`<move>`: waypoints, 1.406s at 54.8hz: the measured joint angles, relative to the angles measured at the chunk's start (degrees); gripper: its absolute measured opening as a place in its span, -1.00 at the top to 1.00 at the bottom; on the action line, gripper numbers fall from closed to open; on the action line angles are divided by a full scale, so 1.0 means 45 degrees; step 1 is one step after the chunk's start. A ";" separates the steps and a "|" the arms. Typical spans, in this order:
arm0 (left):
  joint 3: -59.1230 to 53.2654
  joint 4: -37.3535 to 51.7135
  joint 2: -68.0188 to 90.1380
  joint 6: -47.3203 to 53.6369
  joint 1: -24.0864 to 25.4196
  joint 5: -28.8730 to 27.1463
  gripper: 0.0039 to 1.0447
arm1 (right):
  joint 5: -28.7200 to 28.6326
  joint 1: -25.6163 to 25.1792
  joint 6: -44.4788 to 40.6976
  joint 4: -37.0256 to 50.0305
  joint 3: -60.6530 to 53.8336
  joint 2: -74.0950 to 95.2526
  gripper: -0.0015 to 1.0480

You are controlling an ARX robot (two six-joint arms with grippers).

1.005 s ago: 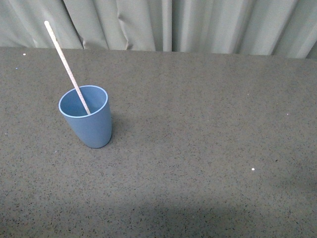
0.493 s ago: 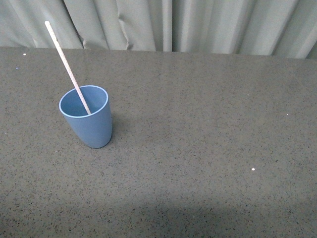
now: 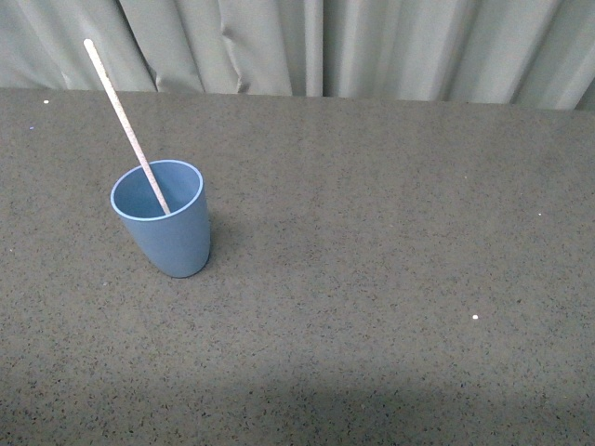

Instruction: Transfer chopsticks to blue cup

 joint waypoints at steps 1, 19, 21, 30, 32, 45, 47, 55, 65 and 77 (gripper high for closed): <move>0.0000 0.0000 0.0000 0.0000 0.0000 0.0000 -0.88 | 0.0000 0.0000 0.0000 -0.0112 0.0000 -0.0112 0.98; 0.0000 0.0000 0.0000 0.0000 0.0000 0.0000 -0.88 | -0.0005 0.0000 -0.0005 -0.1603 0.0000 -0.1627 0.98; 0.0000 0.0000 0.0000 0.0000 0.0000 -0.0005 -0.88 | -0.0005 0.0000 -0.0005 -0.1744 0.0000 -0.1763 0.98; 0.0000 0.0000 0.0000 0.0000 0.0000 -0.0005 -0.88 | -0.0005 0.0000 -0.0005 -0.2157 0.0000 -0.2181 0.98; 0.0000 0.0000 0.0000 0.0000 0.0000 -0.0005 -0.88 | -0.0005 0.0000 -0.0005 -0.2268 0.0000 -0.2293 0.98; 0.0000 0.0000 0.0000 0.0000 0.0000 0.0000 -0.88 | -0.0034 0.0000 -0.0015 -0.4537 0.0010 -0.4483 0.93; 0.0000 0.0000 0.0000 0.0000 0.0000 0.0000 -0.88 | -0.0034 0.0000 -0.0019 -0.4546 0.0010 -0.4483 0.83; 0.0000 0.0000 0.0000 0.0005 0.0000 0.0000 -0.88 | -0.0034 0.0000 -0.0015 -0.4551 0.0010 -0.4493 0.22; 0.0000 0.0000 0.0000 0.0000 0.0000 0.0000 -0.88 | -0.0034 0.0000 -0.0015 -0.4551 0.0010 -0.4493 -0.36; 0.0000 0.0000 0.0000 0.0000 0.0000 0.0000 -0.88 | -0.0034 0.0000 -0.0010 -0.4551 0.0010 -0.4493 -0.81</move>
